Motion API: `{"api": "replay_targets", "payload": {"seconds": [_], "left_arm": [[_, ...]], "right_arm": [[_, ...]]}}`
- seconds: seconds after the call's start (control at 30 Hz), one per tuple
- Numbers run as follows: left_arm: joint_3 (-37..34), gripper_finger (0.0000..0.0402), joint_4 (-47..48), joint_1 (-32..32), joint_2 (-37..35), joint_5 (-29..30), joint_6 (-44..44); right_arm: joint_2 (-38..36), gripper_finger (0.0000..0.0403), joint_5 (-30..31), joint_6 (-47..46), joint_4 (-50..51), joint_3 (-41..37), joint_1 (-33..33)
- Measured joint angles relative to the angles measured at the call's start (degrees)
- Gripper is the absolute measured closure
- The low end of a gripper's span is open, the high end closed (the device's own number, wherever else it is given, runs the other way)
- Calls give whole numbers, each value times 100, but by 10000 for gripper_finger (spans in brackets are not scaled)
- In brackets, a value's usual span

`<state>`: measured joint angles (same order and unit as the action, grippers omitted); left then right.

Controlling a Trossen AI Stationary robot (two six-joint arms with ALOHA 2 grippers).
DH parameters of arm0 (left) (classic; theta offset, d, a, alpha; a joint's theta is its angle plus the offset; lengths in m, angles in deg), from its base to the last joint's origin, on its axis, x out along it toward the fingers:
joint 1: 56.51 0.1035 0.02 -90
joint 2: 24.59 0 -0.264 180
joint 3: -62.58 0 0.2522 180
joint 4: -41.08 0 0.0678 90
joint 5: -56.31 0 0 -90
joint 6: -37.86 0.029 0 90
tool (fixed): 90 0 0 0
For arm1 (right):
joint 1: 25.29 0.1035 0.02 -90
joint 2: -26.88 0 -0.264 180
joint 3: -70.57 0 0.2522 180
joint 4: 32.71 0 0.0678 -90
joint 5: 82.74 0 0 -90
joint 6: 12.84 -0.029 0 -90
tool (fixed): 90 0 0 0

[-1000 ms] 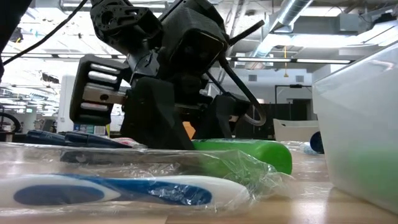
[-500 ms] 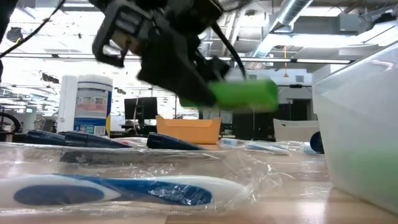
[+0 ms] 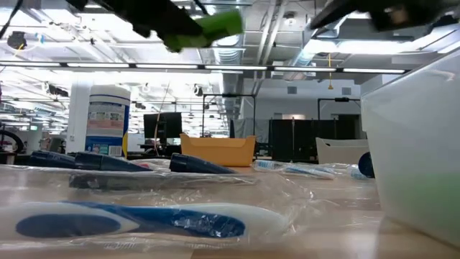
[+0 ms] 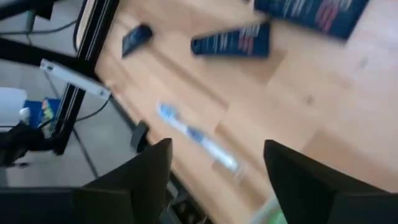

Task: Pick & Place Travel size toiletries
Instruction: Put the green shampoo into the transparent bin

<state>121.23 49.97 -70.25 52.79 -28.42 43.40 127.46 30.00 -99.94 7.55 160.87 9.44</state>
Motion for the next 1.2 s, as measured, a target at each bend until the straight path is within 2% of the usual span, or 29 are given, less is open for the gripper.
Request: {"api": "replay_targets", "payload": {"seconds": [0.23, 0.4, 0.63, 1.2], "left_arm": [[-518, 235, 36, -15, -1079, 400, -450], [-702, 233, 48, -33, -1428, 604, -477], [-814, 234, 32, -25, -1519, 884, -459], [-820, 232, 9, -22, -1509, 1099, -316]], "right_arm": [[-196, 138, -22, 1158, -379, 5, -931], [-359, 137, -158, 1778, -1079, 0, -1463], [-425, 137, -477, 2019, -1808, 5, -1860], [-300, 139, -616, 1990, -2158, 0, -2365]]}}
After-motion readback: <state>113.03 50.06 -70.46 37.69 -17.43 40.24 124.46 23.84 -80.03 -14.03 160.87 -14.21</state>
